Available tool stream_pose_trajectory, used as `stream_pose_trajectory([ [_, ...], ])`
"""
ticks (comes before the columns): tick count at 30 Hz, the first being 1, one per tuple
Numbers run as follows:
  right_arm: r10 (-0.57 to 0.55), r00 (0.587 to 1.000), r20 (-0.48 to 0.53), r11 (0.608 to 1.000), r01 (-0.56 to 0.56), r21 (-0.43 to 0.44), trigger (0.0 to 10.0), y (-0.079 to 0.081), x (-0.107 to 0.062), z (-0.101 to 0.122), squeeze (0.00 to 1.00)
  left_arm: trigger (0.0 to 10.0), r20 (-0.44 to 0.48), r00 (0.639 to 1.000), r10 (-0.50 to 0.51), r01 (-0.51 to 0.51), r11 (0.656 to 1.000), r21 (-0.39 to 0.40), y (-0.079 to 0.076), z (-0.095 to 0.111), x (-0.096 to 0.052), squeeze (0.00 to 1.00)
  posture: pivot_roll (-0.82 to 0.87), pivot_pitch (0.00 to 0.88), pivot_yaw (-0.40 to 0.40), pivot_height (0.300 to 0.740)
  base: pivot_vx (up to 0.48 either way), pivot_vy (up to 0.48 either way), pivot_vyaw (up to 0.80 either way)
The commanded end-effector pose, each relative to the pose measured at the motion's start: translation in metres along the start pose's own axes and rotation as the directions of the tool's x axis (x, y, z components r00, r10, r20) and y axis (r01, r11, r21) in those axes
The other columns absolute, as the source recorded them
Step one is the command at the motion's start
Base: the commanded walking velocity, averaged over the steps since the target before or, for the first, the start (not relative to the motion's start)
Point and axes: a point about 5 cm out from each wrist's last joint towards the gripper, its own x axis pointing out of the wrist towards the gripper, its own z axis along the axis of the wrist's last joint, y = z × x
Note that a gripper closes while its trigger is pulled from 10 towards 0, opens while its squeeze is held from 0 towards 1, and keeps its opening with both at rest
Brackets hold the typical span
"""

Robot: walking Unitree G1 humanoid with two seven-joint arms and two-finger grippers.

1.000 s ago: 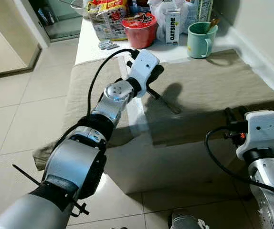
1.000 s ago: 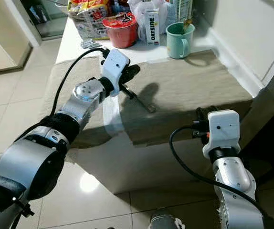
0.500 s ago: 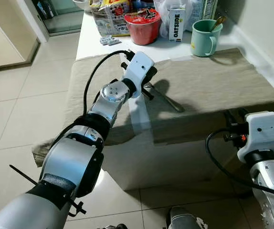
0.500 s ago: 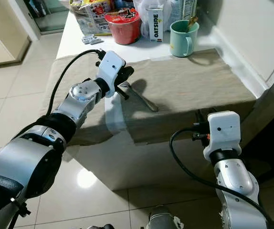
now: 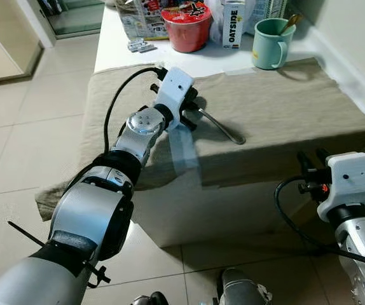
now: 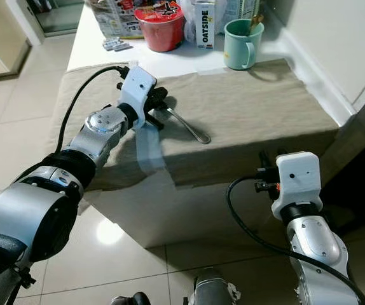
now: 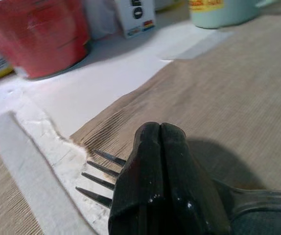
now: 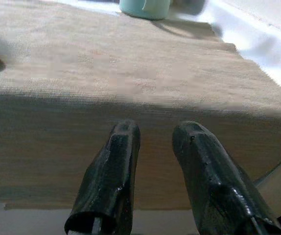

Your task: Setting the table

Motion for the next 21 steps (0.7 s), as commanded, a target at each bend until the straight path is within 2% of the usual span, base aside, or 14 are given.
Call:
stream_pose_trajectory([
  [1, 0.004, 1.000, 0.023, 1.000, -0.004, 0.008, 10.0, -0.002, -0.002, 0.008, 0.00, 10.0, -0.111, 0.993, 0.038, -0.044, 0.998, -0.052, 0.006, -0.029, -0.010, 0.00, -0.46, 0.218, 0.102, 0.740, 0.000, 0.000, 0.00],
  [5, 0.003, 1.000, 0.023, 1.000, -0.003, 0.012, 10.0, -0.005, -0.001, 0.011, 0.00, 10.0, -0.141, 0.989, 0.044, -0.060, 0.992, -0.112, 0.003, -0.042, -0.014, 0.00, -0.46, 0.223, 0.093, 0.740, 0.000, 0.000, 0.00],
  [8, 0.004, 1.000, 0.018, 1.000, -0.004, 0.014, 10.0, -0.006, -0.001, 0.010, 0.00, 10.0, -0.152, 0.987, 0.045, -0.064, 0.990, -0.125, 0.001, -0.046, -0.016, 0.00, -0.46, 0.224, 0.091, 0.740, 0.000, 0.000, 0.00],
  [11, 0.006, 1.000, 0.009, 1.000, -0.007, 0.021, 10.0, -0.007, 0.000, 0.010, 0.00, 10.0, -0.183, 0.982, 0.044, -0.084, 0.972, -0.218, -0.001, -0.057, -0.020, 0.00, -0.46, 0.224, 0.090, 0.740, 0.000, 0.000, 0.00],
  [13, 0.008, 1.000, 0.008, 1.000, -0.008, 0.023, 10.0, -0.007, 0.000, 0.010, 0.00, 10.0, -0.188, 0.981, 0.046, -0.092, 0.966, -0.243, -0.001, -0.058, -0.020, 0.00, -0.46, 0.225, 0.090, 0.740, 0.000, 0.000, 0.00],
  [14, 0.011, 1.000, 0.002, 1.000, -0.011, 0.029, 10.0, -0.007, 0.000, 0.010, 0.00, 10.0, -0.217, 0.975, 0.056, -0.126, 0.937, -0.326, 0.000, -0.068, -0.025, 0.00, -0.46, 0.227, 0.090, 0.740, 0.000, 0.000, 0.00],
  [15, 0.012, 1.000, 0.001, 0.999, -0.012, 0.030, 10.0, -0.007, 0.000, 0.010, 0.00, 10.0, -0.224, 0.973, 0.058, -0.133, 0.932, -0.337, 0.000, -0.071, -0.026, 0.00, -0.46, 0.227, 0.090, 0.740, 0.000, 0.000, 0.00],
  [19, 0.014, 1.000, -0.006, 0.999, -0.014, 0.035, 10.0, -0.007, 0.000, 0.010, 0.00, 10.0, -0.267, 0.961, 0.072, -0.192, 0.868, -0.457, -0.001, -0.085, -0.033, 0.00, -0.46, 0.228, 0.086, 0.740, 0.000, 0.000, 0.00],
  [21, 0.016, 1.000, -0.008, 0.999, -0.016, 0.034, 10.0, -0.007, 0.001, 0.010, 0.00, 10.0, -0.287, 0.954, 0.080, -0.214, 0.855, -0.473, -0.002, -0.092, -0.037, 0.00, -0.45, 0.227, 0.080, 0.740, 0.000, 0.000, 0.00],
])
